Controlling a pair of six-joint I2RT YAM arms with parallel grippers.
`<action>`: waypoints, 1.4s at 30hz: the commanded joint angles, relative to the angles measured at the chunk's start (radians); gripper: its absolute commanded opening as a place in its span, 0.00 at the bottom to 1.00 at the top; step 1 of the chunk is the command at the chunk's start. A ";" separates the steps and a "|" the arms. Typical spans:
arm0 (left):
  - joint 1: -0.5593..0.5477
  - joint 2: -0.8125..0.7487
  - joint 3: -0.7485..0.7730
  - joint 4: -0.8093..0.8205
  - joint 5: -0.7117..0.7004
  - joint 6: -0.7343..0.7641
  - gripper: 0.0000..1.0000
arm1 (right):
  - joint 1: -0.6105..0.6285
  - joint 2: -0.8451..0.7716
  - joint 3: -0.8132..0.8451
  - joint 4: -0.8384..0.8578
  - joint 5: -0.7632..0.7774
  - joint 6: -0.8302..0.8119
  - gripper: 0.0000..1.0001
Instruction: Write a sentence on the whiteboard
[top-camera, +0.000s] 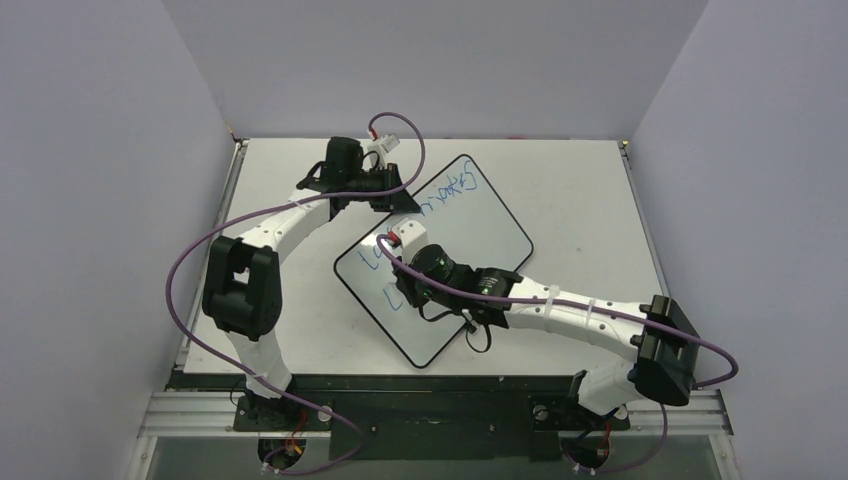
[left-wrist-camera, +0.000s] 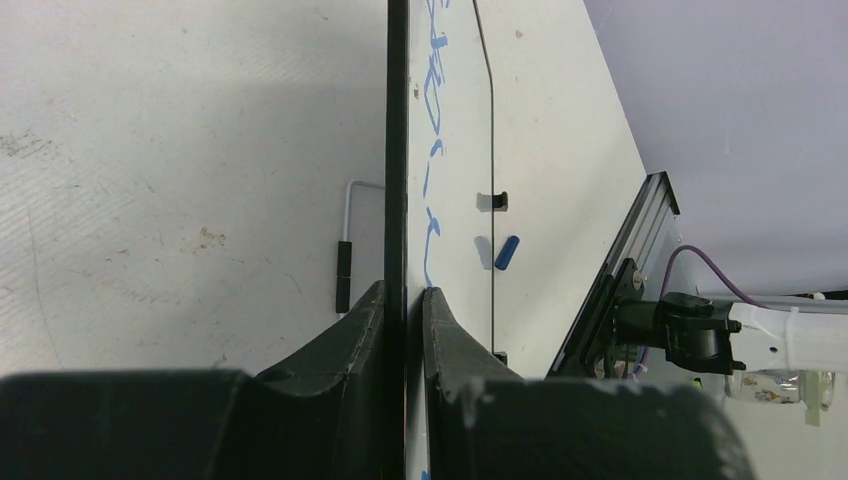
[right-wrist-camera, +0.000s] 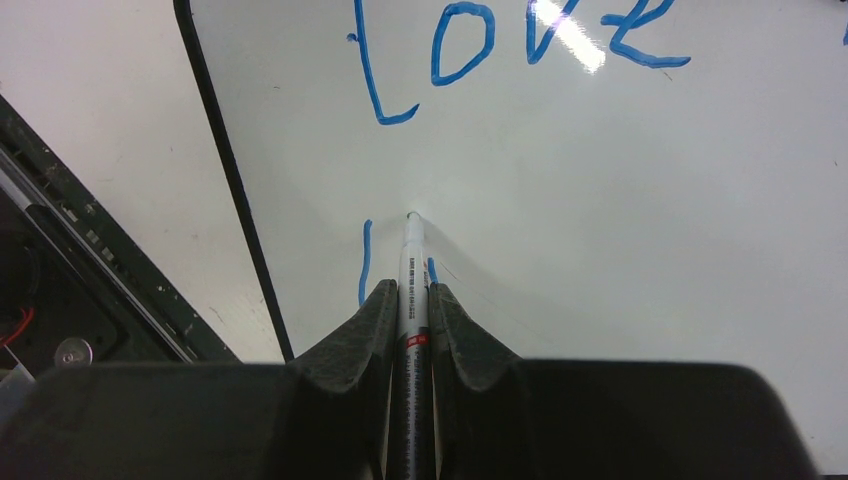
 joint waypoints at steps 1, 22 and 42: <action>-0.026 -0.031 -0.009 -0.007 -0.023 0.070 0.00 | -0.013 -0.011 -0.033 0.051 0.002 0.009 0.00; -0.026 -0.023 0.011 -0.034 -0.030 0.081 0.00 | -0.059 -0.116 -0.055 0.025 -0.008 0.054 0.00; -0.034 -0.021 0.015 -0.037 -0.028 0.084 0.00 | -0.192 -0.097 -0.016 0.061 -0.079 0.065 0.00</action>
